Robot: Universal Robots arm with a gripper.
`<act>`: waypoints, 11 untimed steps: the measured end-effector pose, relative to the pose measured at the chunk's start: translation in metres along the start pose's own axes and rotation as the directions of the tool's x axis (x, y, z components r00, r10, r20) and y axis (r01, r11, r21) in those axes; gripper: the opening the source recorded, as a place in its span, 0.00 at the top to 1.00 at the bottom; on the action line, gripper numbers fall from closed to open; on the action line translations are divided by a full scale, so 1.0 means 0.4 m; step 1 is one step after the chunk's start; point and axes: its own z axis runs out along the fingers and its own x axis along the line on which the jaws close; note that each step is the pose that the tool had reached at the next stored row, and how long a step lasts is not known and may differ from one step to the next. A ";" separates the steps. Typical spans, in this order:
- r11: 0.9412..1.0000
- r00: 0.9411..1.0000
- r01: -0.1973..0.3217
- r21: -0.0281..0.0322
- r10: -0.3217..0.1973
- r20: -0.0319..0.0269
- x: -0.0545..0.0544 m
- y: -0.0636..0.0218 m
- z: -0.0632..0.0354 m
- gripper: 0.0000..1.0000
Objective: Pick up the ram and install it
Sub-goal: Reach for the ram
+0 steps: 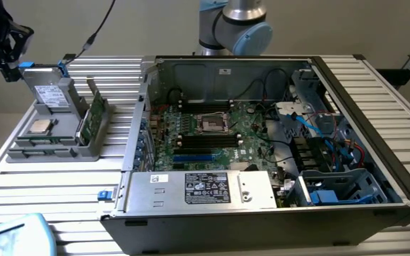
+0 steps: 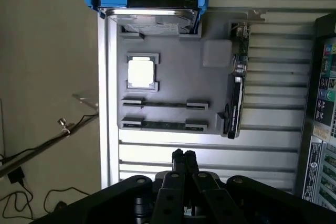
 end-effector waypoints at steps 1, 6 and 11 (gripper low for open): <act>1.000 1.000 -0.001 0.001 0.001 0.009 0.004 0.000 0.001 0.89; 1.000 0.998 -0.004 0.002 0.004 0.056 0.033 0.001 0.005 0.89; 1.000 0.996 -0.006 -0.005 0.007 0.088 0.046 0.002 0.009 0.89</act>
